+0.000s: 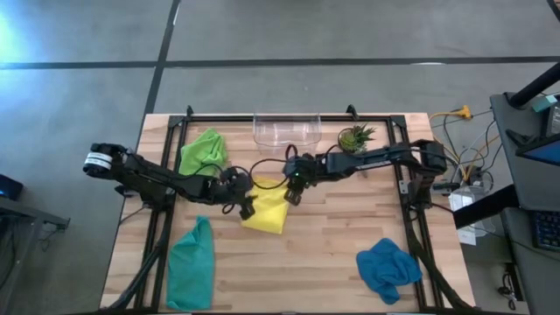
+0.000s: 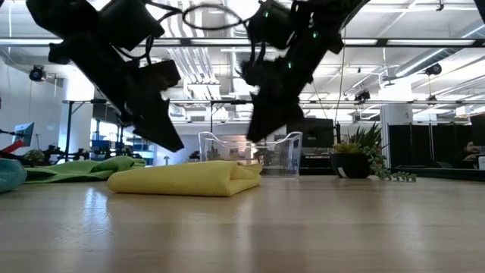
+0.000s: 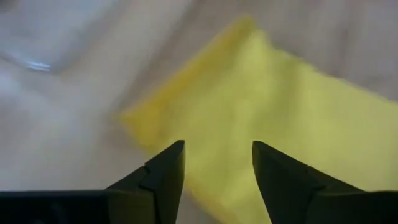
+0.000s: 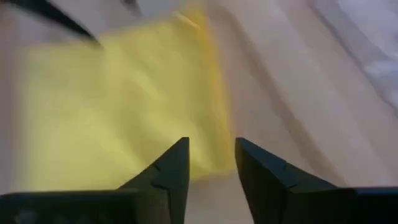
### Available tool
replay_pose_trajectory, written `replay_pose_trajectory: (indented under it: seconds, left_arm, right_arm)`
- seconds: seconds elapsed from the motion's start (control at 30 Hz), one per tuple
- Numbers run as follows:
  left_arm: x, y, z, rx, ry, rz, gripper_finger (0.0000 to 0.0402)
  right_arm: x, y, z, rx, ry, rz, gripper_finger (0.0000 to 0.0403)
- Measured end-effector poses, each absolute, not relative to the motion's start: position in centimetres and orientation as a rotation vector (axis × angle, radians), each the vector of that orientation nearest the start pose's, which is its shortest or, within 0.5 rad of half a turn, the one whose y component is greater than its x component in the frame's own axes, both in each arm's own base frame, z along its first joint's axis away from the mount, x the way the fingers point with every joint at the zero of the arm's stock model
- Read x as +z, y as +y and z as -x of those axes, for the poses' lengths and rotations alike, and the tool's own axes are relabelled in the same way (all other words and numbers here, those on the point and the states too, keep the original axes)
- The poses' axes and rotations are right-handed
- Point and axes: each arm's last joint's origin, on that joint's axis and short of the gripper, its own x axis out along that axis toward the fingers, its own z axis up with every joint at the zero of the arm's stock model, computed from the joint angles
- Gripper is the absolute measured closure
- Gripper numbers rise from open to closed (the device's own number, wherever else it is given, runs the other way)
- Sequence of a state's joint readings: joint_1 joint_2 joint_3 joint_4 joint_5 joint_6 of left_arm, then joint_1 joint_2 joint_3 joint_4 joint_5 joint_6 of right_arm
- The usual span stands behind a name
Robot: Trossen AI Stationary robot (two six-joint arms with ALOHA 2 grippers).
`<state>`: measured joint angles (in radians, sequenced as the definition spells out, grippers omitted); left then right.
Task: Fold microfiber towels
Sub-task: Fold the yellow microfiber towel
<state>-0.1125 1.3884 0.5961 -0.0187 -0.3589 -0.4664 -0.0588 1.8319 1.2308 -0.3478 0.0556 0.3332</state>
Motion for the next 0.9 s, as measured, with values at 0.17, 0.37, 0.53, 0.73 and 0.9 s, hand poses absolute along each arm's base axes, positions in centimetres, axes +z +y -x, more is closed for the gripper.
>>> replay_pose_trajectory:
  seconds: [0.17,0.37,0.53,0.73,0.9]
  left_arm:
    - [15.5,-3.2,-25.2,0.174,0.759,0.365,0.0254]
    - [15.1,-4.4,-25.0,0.117,0.771,0.368,0.0311]
    - [14.3,-4.9,-25.1,0.116,0.806,0.395,0.0372]
    - [13.1,-5.2,-25.4,0.107,0.849,0.436,0.0395]
    - [13.1,-5.3,-25.3,0.104,0.861,0.448,0.0399]
  right_arm:
    - [19.4,1.6,-39.0,-0.030,0.777,-0.329,0.0265]
    - [17.1,6.0,-39.3,-0.100,0.726,-0.299,0.0289]
    - [14.5,7.8,-39.6,-0.157,0.730,-0.338,0.0328]
    - [12.2,8.8,-40.2,-0.152,0.757,-0.427,0.0357]
    - [13.3,9.0,-39.5,-0.135,0.794,-0.403,0.0364]
